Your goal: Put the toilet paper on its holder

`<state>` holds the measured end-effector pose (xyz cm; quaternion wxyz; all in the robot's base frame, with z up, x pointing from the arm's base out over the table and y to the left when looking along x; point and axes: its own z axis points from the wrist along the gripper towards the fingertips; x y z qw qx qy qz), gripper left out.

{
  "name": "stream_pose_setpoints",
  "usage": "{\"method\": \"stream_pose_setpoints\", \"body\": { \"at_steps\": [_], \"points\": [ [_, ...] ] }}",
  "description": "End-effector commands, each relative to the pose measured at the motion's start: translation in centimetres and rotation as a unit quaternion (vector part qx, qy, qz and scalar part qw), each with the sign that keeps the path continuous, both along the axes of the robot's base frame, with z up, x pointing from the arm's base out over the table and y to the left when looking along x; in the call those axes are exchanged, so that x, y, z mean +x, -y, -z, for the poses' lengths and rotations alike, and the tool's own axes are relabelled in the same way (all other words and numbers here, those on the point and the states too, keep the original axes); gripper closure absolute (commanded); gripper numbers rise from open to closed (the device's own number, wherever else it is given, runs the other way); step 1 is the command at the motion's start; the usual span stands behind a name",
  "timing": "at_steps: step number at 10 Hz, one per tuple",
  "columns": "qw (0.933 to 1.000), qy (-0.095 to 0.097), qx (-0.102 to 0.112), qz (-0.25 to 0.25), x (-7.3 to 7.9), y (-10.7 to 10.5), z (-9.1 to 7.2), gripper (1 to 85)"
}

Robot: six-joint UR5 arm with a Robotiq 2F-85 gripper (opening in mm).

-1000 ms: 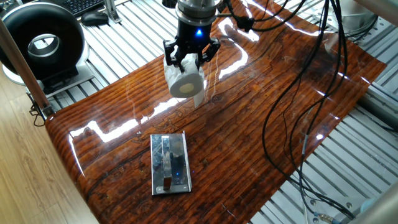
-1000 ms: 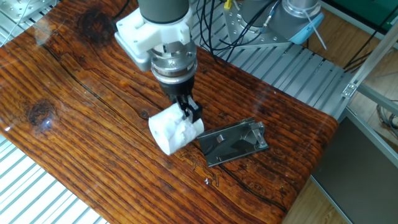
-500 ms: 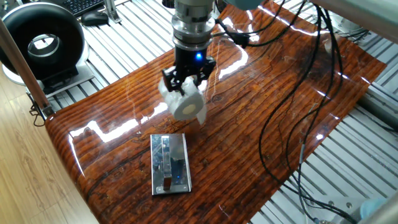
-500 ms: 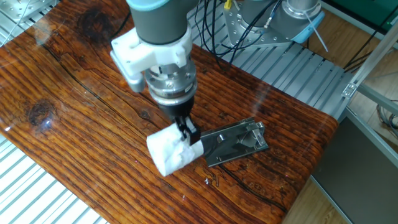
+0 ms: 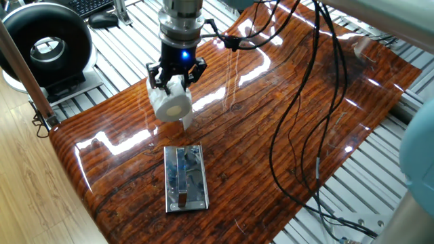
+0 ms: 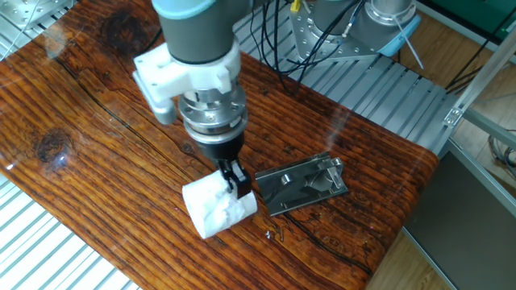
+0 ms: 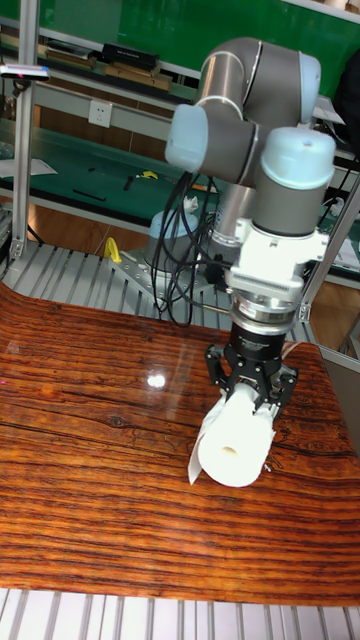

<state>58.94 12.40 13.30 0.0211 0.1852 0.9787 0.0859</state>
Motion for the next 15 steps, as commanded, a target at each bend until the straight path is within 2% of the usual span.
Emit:
{"method": "stream_pose_setpoints", "body": {
  "at_steps": [1,3,5,8,9,11,12,13,14,15],
  "points": [
    [0.9998,0.007,0.018,0.009,0.8,1.0,-0.5,84.7],
    [0.9996,0.013,0.013,0.019,1.2,0.2,0.4,84.7],
    [0.9992,0.014,0.018,0.034,1.3,-1.1,1.5,84.7],
    [0.9988,0.008,-0.011,0.046,1.1,-0.2,2.8,84.7],
    [0.9986,0.007,-0.015,0.050,1.1,0.0,3.0,84.7],
    [0.9980,0.002,0.008,0.063,1.0,-0.5,3.5,84.7],
    [0.9969,-0.003,0.029,0.073,0.9,-1.2,3.8,84.7],
    [0.9967,-0.007,0.027,0.076,0.7,-1.1,3.9,84.7],
    [0.9958,-0.012,0.038,0.083,0.6,-1.7,3.8,84.7],
    [0.9961,-0.016,0.030,0.081,0.3,-1.3,4.0,84.7]
  ]
}}
